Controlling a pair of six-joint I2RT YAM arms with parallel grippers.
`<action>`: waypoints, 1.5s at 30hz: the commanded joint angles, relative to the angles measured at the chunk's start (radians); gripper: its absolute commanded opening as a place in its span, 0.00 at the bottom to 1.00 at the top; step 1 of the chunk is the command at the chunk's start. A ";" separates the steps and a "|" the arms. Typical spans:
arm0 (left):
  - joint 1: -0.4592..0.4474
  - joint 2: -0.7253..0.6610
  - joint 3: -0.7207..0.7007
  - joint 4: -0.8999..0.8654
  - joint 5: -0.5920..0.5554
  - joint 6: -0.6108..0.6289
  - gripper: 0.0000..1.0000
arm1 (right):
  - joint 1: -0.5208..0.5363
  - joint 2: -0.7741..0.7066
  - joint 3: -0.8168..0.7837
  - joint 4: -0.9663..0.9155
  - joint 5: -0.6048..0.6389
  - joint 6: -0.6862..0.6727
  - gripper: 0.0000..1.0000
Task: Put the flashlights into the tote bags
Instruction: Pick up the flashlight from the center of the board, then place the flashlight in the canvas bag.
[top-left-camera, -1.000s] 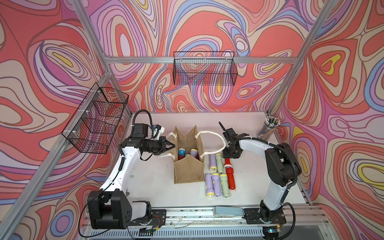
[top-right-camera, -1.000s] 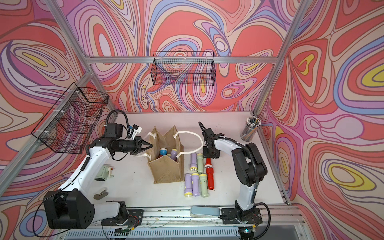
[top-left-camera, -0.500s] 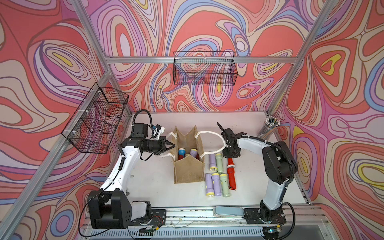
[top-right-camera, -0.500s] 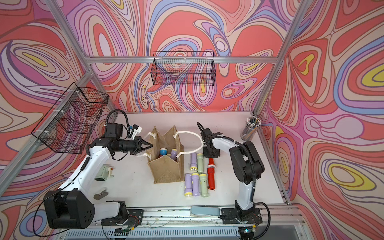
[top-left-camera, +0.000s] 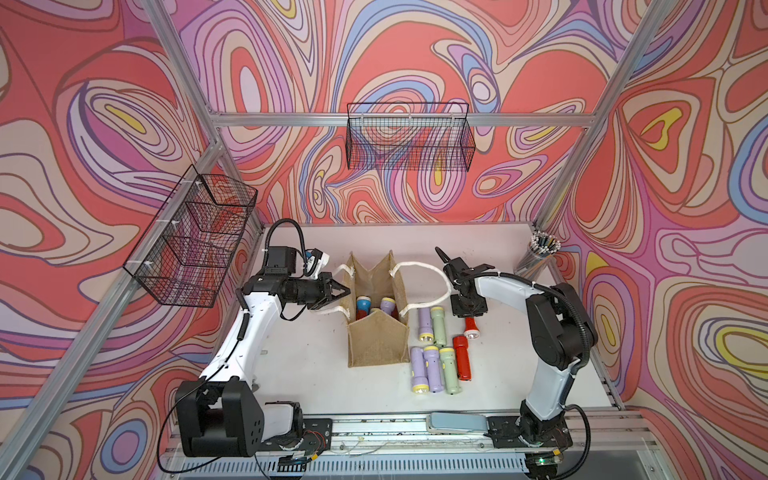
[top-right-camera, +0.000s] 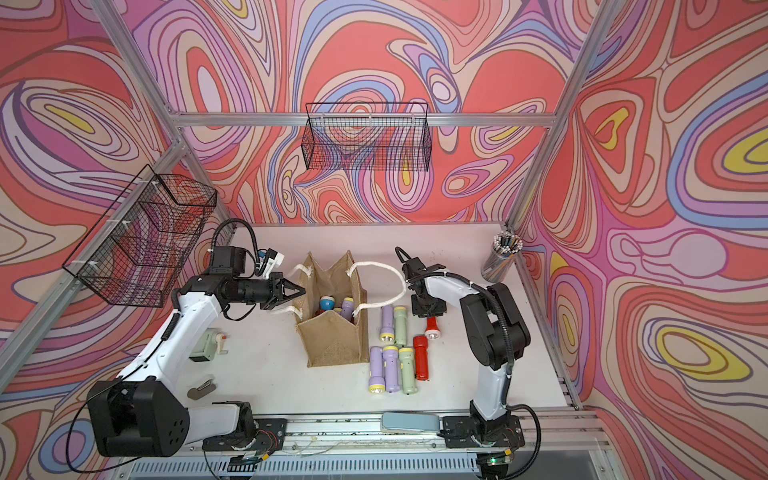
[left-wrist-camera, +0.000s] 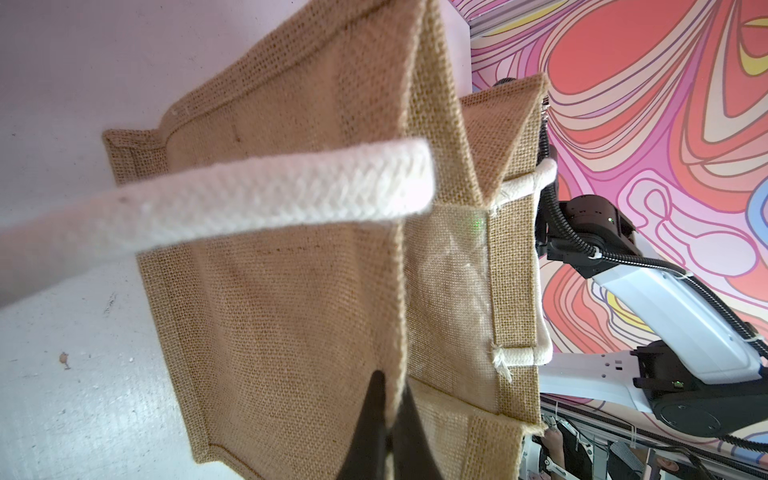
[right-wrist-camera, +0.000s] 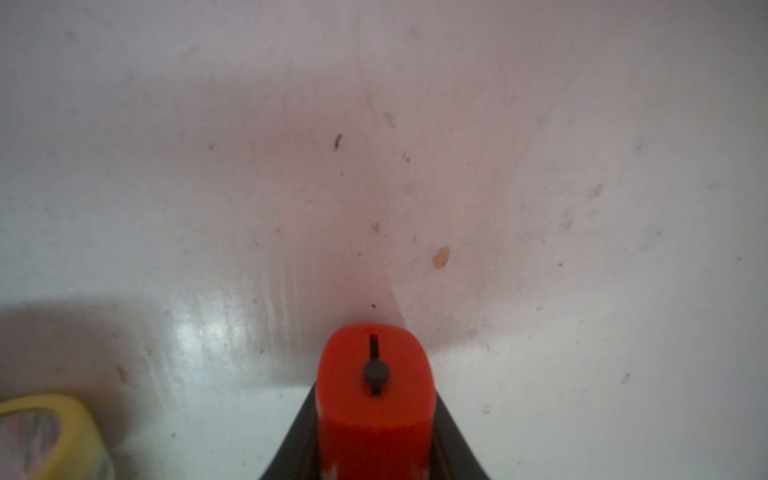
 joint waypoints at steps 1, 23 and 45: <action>0.003 -0.009 0.015 -0.010 -0.010 0.018 0.03 | 0.001 -0.067 0.030 -0.049 0.100 0.012 0.19; 0.002 -0.021 0.006 0.003 -0.014 0.007 0.03 | 0.256 -0.221 0.460 -0.328 0.288 0.070 0.16; 0.001 -0.036 -0.005 0.008 0.002 0.014 0.02 | 0.406 -0.211 0.480 0.422 -0.269 0.123 0.13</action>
